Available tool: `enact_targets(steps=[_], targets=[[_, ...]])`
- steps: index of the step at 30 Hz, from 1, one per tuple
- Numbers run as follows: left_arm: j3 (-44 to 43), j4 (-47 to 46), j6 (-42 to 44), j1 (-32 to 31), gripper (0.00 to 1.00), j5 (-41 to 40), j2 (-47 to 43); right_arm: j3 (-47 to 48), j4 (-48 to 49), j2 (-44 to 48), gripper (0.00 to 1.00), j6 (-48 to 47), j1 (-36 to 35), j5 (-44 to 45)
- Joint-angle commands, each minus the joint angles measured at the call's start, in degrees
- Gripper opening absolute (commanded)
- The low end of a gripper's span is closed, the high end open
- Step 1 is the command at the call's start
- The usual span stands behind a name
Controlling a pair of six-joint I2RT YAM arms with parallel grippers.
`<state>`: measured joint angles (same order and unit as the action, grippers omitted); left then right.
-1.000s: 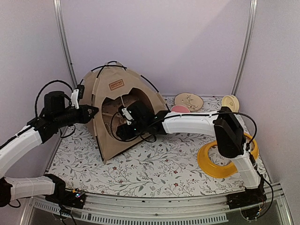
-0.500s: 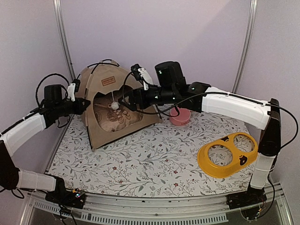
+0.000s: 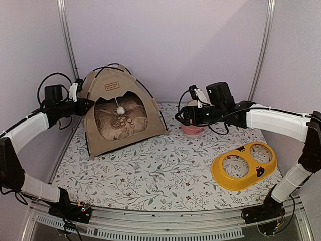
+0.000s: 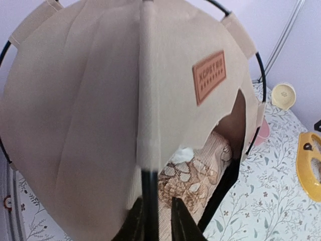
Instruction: Set up the pet tent
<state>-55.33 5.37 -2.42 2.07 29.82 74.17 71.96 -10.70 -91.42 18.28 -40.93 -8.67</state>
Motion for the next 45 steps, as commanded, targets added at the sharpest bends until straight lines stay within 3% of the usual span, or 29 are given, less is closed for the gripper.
enact_targets(steps=[1, 7, 11, 14, 21, 28, 35, 45], targets=[[-2.00, -2.11, 0.37, 0.36, 0.23, -0.52, -2.11, -3.35, 1.65, 5.05, 0.90, 1.56, 1.03, 2.62], [-1.06, -1.92, -1.38, -1.37, 0.63, -3.34, -7.57, -7.43, 0.62, 6.76, 0.90, 2.52, 3.80, 4.27], [-0.40, -1.09, -2.59, -2.89, 0.98, -5.63, -12.18, -8.91, -0.90, 8.30, 0.91, 3.20, 4.55, 6.10], [-0.08, -0.19, -3.92, -3.76, 1.00, -7.43, -15.31, -9.55, -2.27, 9.24, 1.00, 3.66, 4.70, 6.94], [1.12, 0.86, -8.21, -9.09, 0.99, -6.54, -21.14, -12.15, -8.21, 13.15, 0.99, 6.42, 4.69, 9.76], [4.62, -1.46, -12.87, -24.27, 0.99, -11.17, -22.49, -19.20, -18.13, 19.38, 0.99, 14.13, 4.75, 11.33], [6.81, -7.92, -17.44, -35.52, 0.99, -15.26, -17.20, -29.20, -24.07, 24.20, 0.99, 22.52, 4.71, 13.57], [3.56, -7.52, -17.18, -37.67, 0.99, -16.56, -13.80, -35.27, -15.72, 18.96, 0.99, 24.43, 4.37, 7.59]])
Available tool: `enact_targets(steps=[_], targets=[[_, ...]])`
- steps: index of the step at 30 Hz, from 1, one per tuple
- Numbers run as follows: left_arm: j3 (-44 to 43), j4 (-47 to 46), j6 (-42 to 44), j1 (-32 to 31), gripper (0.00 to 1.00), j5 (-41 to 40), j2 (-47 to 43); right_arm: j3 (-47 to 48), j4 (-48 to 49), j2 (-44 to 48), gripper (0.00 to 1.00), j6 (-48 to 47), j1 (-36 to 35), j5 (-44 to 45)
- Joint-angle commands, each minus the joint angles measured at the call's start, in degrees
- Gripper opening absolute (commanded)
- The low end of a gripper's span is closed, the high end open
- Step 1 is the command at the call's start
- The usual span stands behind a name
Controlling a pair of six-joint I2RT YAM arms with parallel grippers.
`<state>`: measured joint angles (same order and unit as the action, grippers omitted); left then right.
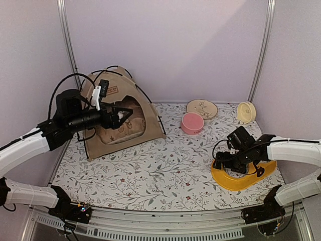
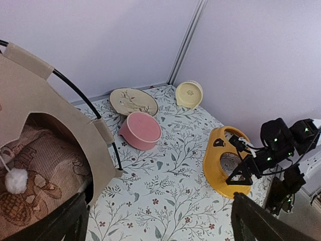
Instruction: Set up the pet tent
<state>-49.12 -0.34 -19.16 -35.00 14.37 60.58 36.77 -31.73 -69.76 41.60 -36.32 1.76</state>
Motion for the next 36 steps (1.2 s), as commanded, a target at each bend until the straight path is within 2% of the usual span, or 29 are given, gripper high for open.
enact_targets(steps=[1, 11, 22, 32, 36], targets=[[-2.79, -1.40, -0.42, -0.57, 1.00, -1.31, -0.34, 0.16, 5.96, -3.45, 0.99, 0.90, -0.51, -2.93], [-2.47, 0.99, -1.31, -0.59, 1.00, -2.83, -1.66, 0.81, 8.94, -6.05, 0.99, -0.11, -1.63, -3.89], [-2.17, -0.20, -1.77, -0.59, 1.00, -1.63, -1.12, 5.30, 12.20, -12.06, 0.99, 0.84, -7.20, -3.58], [-3.05, -2.54, -4.00, -0.68, 0.99, 0.30, 1.11, 22.93, 17.17, -26.71, 0.99, -3.57, -11.77, -5.88], [-3.53, -1.38, -4.65, -0.73, 1.00, 0.21, 0.52, 31.94, 15.90, -33.23, 0.99, -6.10, -14.51, -6.70]])
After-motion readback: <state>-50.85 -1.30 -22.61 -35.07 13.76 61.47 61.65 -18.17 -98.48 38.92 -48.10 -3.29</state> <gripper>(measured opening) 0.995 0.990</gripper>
